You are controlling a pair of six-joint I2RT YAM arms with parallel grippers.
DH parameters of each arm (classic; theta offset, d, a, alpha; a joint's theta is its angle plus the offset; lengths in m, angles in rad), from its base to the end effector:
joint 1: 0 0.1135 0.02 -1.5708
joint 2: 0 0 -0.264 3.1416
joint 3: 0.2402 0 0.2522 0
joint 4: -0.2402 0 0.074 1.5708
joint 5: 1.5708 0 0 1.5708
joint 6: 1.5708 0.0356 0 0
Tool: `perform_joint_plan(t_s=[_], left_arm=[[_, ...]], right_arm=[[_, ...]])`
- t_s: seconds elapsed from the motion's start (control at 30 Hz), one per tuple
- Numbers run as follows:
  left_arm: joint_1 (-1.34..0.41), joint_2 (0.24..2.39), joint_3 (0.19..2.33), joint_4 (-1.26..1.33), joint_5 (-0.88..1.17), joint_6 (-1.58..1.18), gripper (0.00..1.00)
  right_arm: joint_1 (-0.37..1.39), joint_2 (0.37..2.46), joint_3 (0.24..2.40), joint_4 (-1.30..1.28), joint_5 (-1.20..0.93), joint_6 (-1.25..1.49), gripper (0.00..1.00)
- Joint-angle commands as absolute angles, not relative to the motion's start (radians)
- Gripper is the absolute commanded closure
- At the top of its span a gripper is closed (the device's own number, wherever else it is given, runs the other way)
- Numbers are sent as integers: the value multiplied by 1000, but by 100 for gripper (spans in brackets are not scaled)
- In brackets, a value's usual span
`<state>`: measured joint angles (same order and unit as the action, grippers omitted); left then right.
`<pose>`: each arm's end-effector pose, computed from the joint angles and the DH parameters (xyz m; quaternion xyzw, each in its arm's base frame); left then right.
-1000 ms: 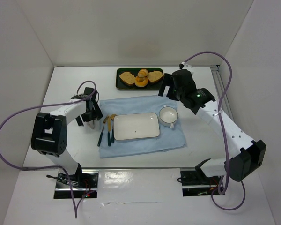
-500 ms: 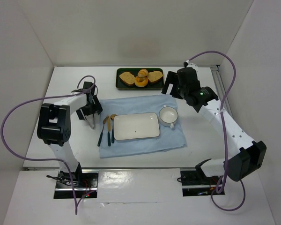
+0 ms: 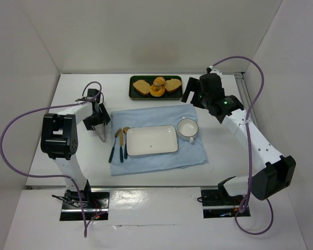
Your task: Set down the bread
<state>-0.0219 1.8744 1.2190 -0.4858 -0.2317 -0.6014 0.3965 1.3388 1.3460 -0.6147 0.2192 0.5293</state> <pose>0.3750 0.0000 0.1649 -0.3009 0.9230 0.0426 0.2362 0.2734 0.1061 0.3701 0.1090 0.8756 0.1189 0.4553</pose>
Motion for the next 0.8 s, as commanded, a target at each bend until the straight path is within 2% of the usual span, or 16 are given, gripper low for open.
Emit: perform_joint_plan(t_s=[0.0, 0.1, 0.33, 0.47, 0.77], left_arm=[[12, 1940, 1201, -492, -219, -571, 14], [21, 1950, 1210, -492, -206, -571, 21], [21, 1971, 1210, -492, -187, -552, 30], [21, 1957, 1201, -483, -169, -552, 31], [-8, 1717, 1227, -498, -124, -534, 32]], right_arm=[[390, 1348, 1364, -551, 202, 515, 0], [380, 1348, 1364, -551, 202, 515, 0], [362, 1348, 1373, -551, 192, 515, 0], [353, 1339, 1350, -540, 183, 515, 0], [353, 1330, 1309, -500, 161, 534, 0]])
